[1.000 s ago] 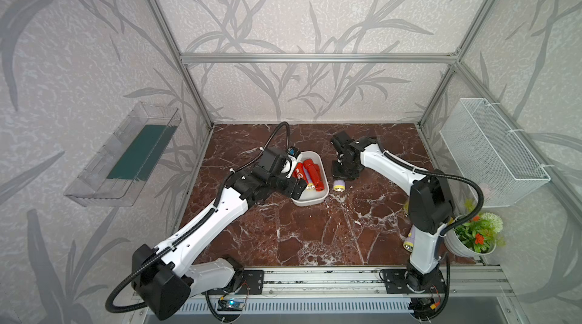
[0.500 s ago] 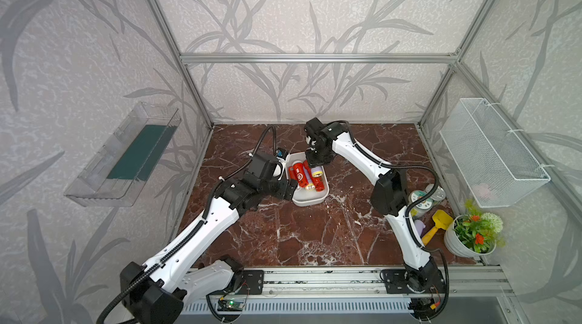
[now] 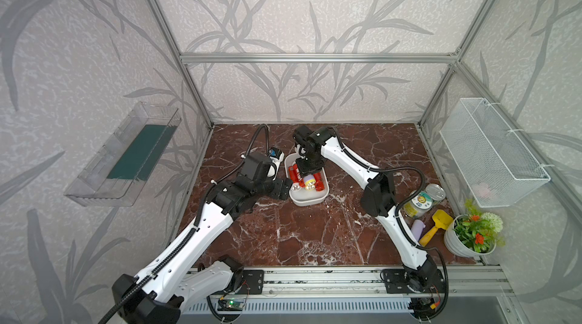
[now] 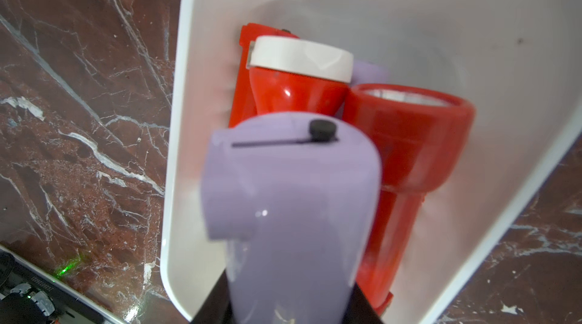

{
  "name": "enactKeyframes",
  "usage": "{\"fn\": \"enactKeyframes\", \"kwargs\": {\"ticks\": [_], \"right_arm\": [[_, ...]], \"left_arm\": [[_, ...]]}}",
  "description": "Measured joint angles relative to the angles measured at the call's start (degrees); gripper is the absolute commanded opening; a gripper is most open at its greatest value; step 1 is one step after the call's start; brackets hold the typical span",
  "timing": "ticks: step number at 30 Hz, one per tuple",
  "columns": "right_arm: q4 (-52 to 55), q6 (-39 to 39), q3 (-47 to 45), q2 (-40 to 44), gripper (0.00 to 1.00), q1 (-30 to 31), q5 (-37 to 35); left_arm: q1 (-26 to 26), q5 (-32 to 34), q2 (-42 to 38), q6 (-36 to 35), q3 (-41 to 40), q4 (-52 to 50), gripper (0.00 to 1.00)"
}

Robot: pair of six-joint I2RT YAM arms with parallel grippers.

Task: Put the flashlights into the storage boxes
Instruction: Place the flashlight at the storage box, then pick up the flashlight from the center of the board.

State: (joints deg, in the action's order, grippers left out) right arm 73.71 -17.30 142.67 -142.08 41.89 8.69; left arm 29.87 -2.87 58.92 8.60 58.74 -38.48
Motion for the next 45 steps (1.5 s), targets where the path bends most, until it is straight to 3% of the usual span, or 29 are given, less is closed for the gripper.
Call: {"fn": "enactKeyframes", "kwargs": {"ticks": [9, 22, 29, 45], "right_arm": [[0.5, 0.4, 1.0, -2.3, 0.41, -1.0, 0.4], [0.1, 2.2, 1.2, -2.8, 0.57, -1.6, -0.4], [0.1, 2.6, 1.1, -2.2, 0.59, -1.6, -2.0], [2.0, 4.3, -0.8, 8.7, 0.64, -2.7, -3.7]], "left_arm": [[0.0, 0.3, -2.4, 0.6, -1.2, -0.9, 0.91], [0.0, 0.2, -3.6, 1.6, -1.3, -1.0, 0.92], [0.0, -0.4, -3.0, 1.6, -1.3, -0.9, 0.92], [0.0, -3.0, 2.5, 1.5, -1.3, 3.5, 0.92]]}}
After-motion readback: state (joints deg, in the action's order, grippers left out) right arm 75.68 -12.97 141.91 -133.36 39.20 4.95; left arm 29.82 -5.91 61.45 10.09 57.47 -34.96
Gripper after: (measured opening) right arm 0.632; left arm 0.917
